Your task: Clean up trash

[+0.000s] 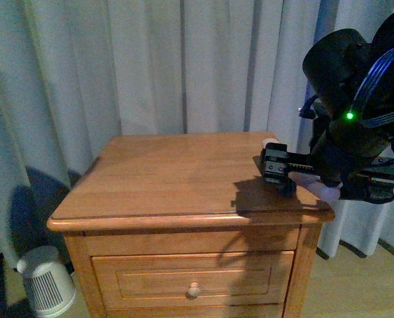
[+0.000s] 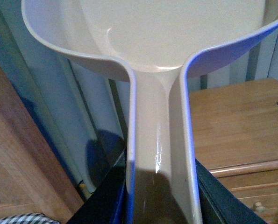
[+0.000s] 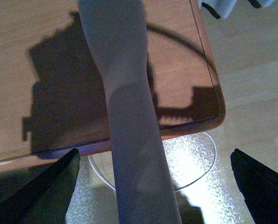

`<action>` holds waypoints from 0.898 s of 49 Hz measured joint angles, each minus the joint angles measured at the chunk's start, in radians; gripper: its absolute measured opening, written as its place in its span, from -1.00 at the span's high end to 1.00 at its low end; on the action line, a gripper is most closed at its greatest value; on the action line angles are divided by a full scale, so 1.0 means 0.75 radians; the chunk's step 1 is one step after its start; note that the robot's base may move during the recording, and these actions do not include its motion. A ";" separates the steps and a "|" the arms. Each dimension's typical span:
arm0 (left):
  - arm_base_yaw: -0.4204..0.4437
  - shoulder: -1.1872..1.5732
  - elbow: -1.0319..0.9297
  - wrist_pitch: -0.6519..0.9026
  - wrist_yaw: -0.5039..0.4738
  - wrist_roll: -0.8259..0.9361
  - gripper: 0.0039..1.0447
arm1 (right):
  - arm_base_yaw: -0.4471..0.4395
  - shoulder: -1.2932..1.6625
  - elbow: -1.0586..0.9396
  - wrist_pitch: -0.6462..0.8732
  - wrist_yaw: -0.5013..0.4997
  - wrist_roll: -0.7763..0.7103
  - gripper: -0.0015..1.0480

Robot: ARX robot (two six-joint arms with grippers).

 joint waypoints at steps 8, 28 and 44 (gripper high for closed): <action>0.000 0.000 0.000 0.000 -0.001 0.000 0.47 | 0.004 0.014 0.014 -0.003 0.001 0.001 -0.62; 0.000 0.000 0.000 0.000 0.000 -0.001 0.48 | 0.004 0.015 0.017 0.001 -0.026 -0.004 0.59; 0.000 0.000 0.000 0.000 -0.001 0.000 0.48 | -0.021 -0.090 -0.041 0.060 -0.042 -0.082 0.60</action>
